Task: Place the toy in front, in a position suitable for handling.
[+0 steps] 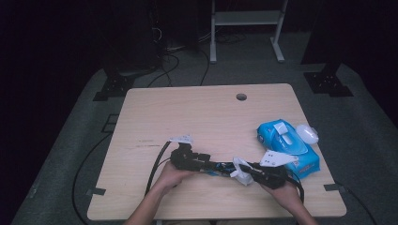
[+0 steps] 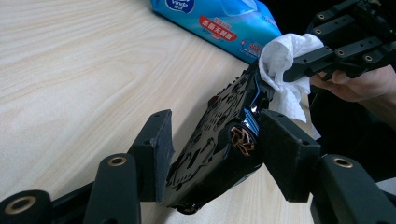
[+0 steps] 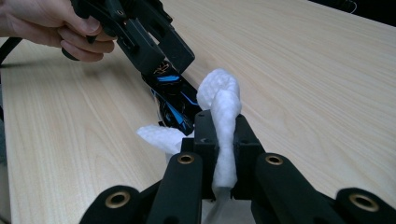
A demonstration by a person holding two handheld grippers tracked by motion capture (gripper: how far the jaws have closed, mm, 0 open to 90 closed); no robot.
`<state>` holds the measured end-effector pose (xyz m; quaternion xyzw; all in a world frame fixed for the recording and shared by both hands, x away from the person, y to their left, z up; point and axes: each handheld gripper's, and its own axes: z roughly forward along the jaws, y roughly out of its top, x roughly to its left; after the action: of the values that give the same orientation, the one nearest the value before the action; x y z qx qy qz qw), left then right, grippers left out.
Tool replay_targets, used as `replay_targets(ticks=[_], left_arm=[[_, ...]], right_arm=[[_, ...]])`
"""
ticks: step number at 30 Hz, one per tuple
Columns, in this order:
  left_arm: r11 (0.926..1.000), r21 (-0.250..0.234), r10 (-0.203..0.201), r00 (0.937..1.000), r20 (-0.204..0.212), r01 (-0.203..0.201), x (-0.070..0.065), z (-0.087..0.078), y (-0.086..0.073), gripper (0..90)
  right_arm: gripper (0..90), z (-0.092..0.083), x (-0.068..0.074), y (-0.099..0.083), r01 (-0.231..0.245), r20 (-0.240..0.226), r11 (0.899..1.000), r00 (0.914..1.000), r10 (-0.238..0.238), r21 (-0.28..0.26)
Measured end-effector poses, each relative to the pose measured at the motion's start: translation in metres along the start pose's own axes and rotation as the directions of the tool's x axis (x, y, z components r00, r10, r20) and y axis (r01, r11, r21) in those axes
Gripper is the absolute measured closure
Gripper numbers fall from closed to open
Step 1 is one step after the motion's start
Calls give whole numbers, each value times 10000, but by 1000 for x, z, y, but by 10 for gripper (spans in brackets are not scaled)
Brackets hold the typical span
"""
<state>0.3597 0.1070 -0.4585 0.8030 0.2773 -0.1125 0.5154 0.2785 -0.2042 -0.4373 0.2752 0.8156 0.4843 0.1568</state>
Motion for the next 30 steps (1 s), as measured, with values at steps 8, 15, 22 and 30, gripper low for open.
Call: replay_targets(ticks=[8, 15, 22, 30], left_arm=[[9998, 222, -4, 10000, 30, 3, -2, 0, -3, 397], [9973, 691, 270, 9996, -8, -269, -6, -1, -7, 331], [9932, 957, 692, 9972, -273, -663, -9, -1, -15, 315], [9808, 1011, 1755, 9811, -809, -1671, -28, 3, -24, 189]], right_arm=[[837, -3, 7, -1, 163, -25, 9998, 9999, -163, 85], [836, -8, 15, -4, 281, -169, 9995, 9995, -278, 146], [835, 1, 23, -19, 594, -114, 9933, 9982, -585, 992], [834, 1, 22, -15, 519, -225, 9937, 9985, -499, 996]])
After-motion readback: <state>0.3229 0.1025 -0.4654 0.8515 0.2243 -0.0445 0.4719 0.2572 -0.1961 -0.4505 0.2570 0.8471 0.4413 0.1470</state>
